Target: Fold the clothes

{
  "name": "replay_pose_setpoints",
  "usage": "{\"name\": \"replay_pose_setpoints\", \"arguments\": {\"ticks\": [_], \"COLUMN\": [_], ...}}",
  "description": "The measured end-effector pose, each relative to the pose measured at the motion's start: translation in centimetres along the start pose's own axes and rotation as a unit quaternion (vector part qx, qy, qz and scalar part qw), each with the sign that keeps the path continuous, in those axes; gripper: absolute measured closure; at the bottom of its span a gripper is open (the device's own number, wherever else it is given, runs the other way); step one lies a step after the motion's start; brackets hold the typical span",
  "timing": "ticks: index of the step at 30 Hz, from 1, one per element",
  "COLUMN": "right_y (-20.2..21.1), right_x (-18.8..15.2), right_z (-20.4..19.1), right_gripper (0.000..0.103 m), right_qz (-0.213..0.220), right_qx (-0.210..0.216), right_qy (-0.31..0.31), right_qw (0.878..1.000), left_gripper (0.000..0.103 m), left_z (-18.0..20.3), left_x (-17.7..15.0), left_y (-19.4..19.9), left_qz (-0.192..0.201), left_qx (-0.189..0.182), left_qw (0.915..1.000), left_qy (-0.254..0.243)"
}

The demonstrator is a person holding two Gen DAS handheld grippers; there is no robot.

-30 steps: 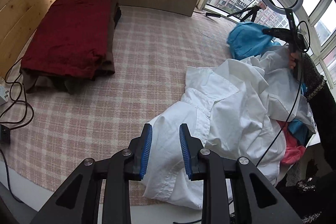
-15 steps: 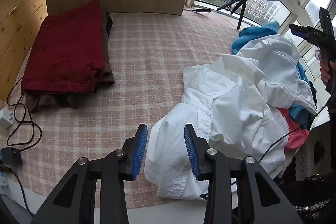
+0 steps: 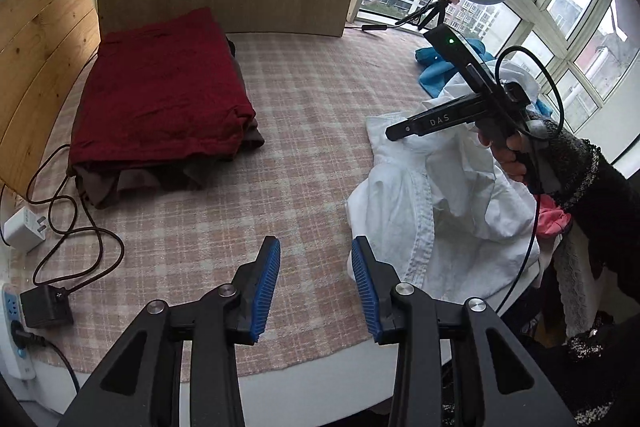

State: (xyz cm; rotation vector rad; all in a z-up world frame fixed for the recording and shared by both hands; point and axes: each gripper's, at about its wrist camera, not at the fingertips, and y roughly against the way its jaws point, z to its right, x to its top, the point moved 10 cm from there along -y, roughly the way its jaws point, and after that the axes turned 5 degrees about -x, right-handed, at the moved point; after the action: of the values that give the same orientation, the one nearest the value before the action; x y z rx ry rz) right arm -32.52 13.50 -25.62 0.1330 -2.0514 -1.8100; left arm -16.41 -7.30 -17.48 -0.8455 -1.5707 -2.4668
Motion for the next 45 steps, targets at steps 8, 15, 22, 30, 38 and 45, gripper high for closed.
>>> {"name": "replay_pose_setpoints", "arguments": {"ticks": [8,15,22,30,38,45], "right_y": [11.8,15.8,17.4,14.4,13.9,22.4], "right_x": [-7.7,-25.2,-28.5,-24.1,-21.6,-27.3], "right_z": [3.4,11.1,14.4,18.8,15.7,17.2], "right_gripper": [0.098,0.094,0.054,0.053,0.1,0.1], "right_qz": [0.109,0.062,0.108,0.149,0.157,0.221], "right_qx": [0.017,-0.055,-0.055,-0.025,0.019,-0.026], "right_qy": [-0.098,-0.259,-0.308,-0.299,-0.22,-0.257], "right_qw": [0.989,0.962,0.944,0.942,0.963,0.94], "left_gripper": [0.068,0.068,0.068,0.068,0.067,0.067], "left_z": [3.5,13.9,22.1,22.9,21.1,21.7], "left_x": [1.9,2.9,1.7,6.2,8.2,9.4], "left_y": [-3.1,-7.0,-10.5,-12.4,-13.2,-13.2], "left_qz": [-0.021,-0.059,-0.108,-0.099,-0.092,-0.083], "left_qx": [-0.073,-0.168,-0.195,-0.135,-0.105,-0.111], "left_qw": [0.9949,0.9697,0.9418,0.9475,0.9591,0.9587], "left_qy": [-0.066,-0.168,-0.252,-0.272,-0.246,-0.248]}}
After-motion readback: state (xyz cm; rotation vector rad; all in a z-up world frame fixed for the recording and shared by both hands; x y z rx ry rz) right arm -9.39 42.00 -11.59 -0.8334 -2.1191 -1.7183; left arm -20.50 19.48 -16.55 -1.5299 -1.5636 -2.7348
